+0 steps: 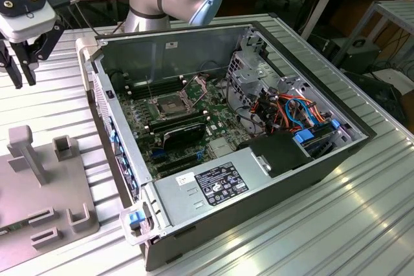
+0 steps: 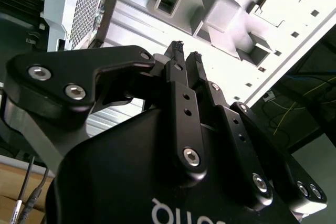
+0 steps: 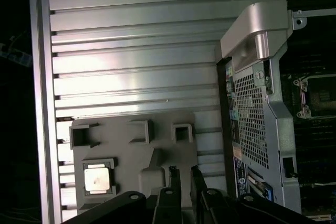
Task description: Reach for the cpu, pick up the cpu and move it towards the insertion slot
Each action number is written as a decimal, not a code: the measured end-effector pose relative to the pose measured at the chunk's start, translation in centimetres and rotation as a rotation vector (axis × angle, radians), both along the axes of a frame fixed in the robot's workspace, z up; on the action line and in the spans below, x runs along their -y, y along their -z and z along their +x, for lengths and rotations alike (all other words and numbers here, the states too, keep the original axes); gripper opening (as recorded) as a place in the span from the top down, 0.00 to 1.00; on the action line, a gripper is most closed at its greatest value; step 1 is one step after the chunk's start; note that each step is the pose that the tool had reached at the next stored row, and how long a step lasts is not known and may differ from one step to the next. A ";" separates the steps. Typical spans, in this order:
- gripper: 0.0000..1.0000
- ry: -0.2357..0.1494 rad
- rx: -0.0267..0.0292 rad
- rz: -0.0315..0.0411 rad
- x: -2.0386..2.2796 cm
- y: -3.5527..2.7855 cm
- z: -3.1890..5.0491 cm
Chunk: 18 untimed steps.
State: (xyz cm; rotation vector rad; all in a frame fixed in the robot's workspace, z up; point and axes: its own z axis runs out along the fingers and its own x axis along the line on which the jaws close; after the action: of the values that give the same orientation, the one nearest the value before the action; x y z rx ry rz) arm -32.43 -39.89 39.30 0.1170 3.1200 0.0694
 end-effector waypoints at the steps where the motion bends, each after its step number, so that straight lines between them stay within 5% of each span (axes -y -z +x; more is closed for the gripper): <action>1: 0.77 0.000 0.0001 0.0000 0.00 0.00 0.00; 10: 0.77 0.000 0.0000 0.0000 0.00 0.00 -0.23; 18: 0.77 0.000 0.0000 0.0000 0.00 0.00 -1.52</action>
State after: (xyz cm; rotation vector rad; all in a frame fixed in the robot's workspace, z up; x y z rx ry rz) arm -33.95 -39.89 39.30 0.1170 3.1200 0.0694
